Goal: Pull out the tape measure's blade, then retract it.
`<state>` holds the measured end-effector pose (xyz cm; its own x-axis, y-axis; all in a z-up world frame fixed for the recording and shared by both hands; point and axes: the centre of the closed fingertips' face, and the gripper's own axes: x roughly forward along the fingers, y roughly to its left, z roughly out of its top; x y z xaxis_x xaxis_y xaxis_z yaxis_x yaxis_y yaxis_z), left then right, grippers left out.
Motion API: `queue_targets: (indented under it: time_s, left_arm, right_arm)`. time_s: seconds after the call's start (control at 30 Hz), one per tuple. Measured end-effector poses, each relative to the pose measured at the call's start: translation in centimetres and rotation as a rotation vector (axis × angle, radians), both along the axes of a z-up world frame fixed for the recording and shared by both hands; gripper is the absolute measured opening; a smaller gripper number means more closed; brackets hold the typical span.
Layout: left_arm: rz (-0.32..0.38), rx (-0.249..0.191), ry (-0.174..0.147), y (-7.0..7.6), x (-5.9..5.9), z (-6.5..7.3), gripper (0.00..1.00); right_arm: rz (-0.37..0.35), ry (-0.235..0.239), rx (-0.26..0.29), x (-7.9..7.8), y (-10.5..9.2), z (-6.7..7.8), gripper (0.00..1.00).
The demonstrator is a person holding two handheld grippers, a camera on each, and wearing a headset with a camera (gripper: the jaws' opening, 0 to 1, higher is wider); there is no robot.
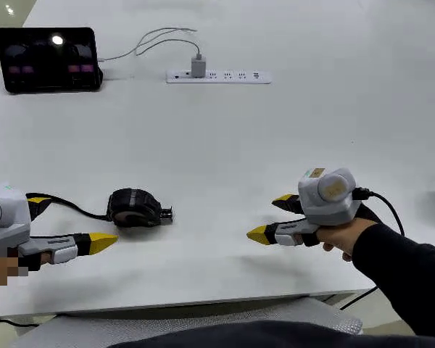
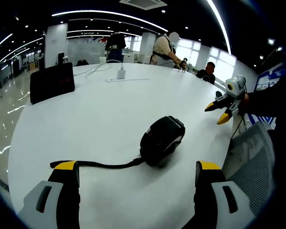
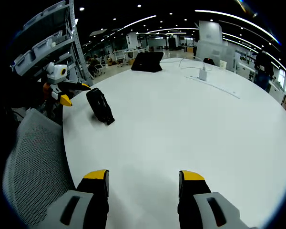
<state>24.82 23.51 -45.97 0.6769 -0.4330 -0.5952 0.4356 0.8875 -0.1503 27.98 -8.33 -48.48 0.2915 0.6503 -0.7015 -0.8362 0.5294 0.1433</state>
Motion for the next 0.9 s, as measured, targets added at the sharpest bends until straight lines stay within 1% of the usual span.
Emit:
queue_targets:
  time_s: [0.07,0.13,0.23,0.3,0.37,0.47,0.53,0.57,0.7,0.8,0.83,0.9]
  left_arm:
    - [0.001,0.016,-0.013,0.4,0.0,0.3,0.99]
    - [0.0,0.011,-0.016,0.7,-0.1,0.5,0.99]
    - [0.0,0.012,-0.004,1.1,-0.4,0.4,0.99]
    - [-0.002,0.018,-0.002,1.2,-0.5,0.4,0.99]
    - [-0.01,0.027,-0.01,1.4,-0.7,0.5,0.99]
    - [-0.014,0.027,-0.005,1.7,-1.0,0.5,0.99]
    - [-0.019,0.034,-0.026,2.0,-1.1,0.7,0.99]
    - [-0.025,0.042,-0.029,2.1,-1.2,0.7,0.99]
    - [-0.05,0.057,-0.019,2.4,-1.7,0.6,0.99]
    - [-0.072,0.05,0.0,2.4,-2.1,0.4,0.99]
    - [-0.083,0.06,0.006,2.4,-2.3,0.3,0.99]
    - [-0.091,0.066,0.005,2.5,-2.4,0.3,0.99]
  right_arm:
    - [-0.003,-0.012,-0.007,0.0,-0.7,0.0,0.58]
    - [-0.003,-0.025,-0.012,-0.2,-1.3,0.0,0.61]
    - [-0.008,-0.012,-0.003,-0.6,-2.0,0.0,0.66]
    - [-0.019,-0.02,0.0,-0.6,-2.6,0.1,0.7]
    - [-0.026,-0.021,0.002,-0.6,-3.1,0.2,0.72]
    - [-0.04,-0.033,-0.009,-0.6,-4.2,0.2,0.75]
    - [-0.05,-0.029,-0.013,-0.7,-4.9,0.1,0.76]
    - [-0.054,-0.03,-0.015,-0.6,-5.4,0.0,0.77]
    - [-0.07,-0.029,-0.026,-0.7,-6.5,-0.1,0.81]
    - [-0.085,-0.027,-0.021,-0.8,-7.0,-0.1,0.83]
    - [-0.091,-0.028,-0.02,-0.9,-7.2,0.0,0.84]
    - [-0.095,-0.034,-0.014,-1.0,-7.3,0.1,0.86]
